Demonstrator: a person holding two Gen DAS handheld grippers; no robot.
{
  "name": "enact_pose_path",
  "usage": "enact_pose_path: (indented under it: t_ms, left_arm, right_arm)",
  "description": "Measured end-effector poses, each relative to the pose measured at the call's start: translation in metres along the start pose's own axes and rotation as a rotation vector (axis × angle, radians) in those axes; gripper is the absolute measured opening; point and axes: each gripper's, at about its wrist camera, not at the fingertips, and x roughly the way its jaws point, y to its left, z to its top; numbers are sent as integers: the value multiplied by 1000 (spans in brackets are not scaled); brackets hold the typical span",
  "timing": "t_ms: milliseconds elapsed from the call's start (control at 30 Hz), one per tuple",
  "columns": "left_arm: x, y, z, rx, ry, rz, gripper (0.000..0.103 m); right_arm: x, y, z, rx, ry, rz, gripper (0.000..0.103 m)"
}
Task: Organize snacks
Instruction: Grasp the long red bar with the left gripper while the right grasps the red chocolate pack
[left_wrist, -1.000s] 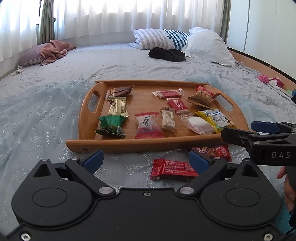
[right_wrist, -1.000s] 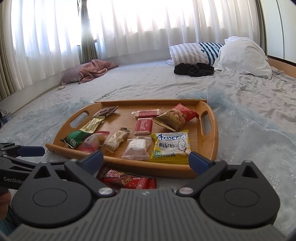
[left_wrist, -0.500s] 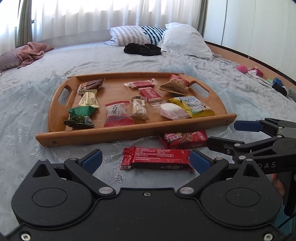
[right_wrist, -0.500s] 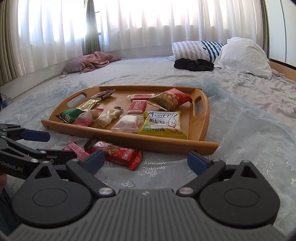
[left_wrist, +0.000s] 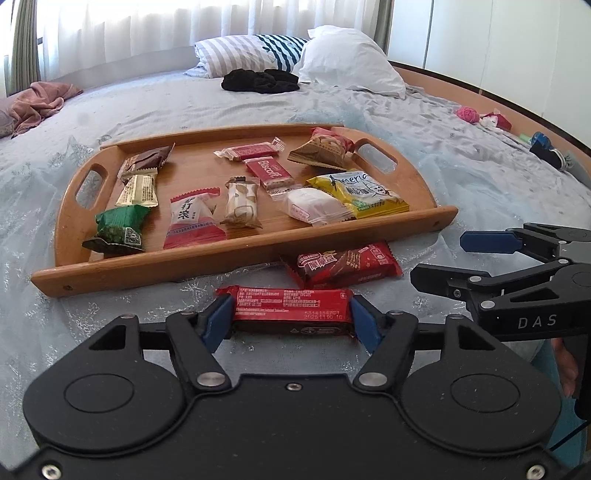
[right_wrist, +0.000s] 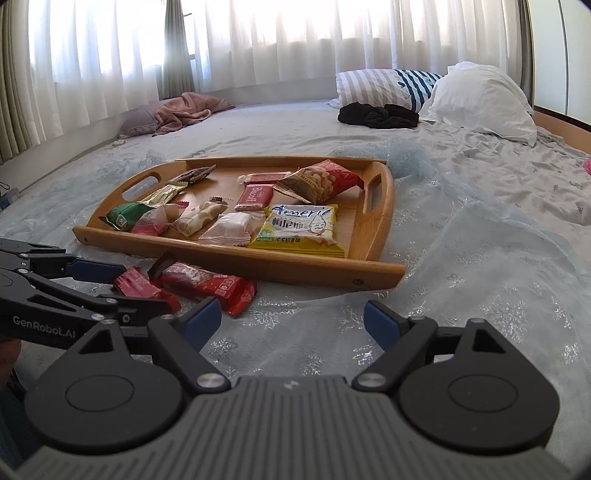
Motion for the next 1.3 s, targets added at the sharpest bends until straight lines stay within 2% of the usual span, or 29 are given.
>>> enact_pose_path:
  t_ms: [200, 267, 567, 733, 967, 1300]
  left_arm:
    - [-14, 9, 2, -20, -11, 2, 64]
    - [-18, 13, 4, -38, -15, 21, 64]
    - [-33, 40, 6, -115, -40, 100, 64]
    - [-37, 50, 5, -163, -47, 93, 64]
    - [-45, 56, 1, -179, -62, 101, 64]
    - [-50, 66, -1, -211, -77, 129, 64]
  right_arm:
    - [6, 9, -1, 7, -3, 7, 94]
    - [8, 14, -1, 25, -9, 14, 103]
    - [14, 38, -3, 70, -48, -7, 103]
    - [20, 55, -1, 56, -64, -29, 103]
    - [36, 73, 4, 48, -70, -91, 103]
    - [45, 80, 5, 65, -62, -112, 102]
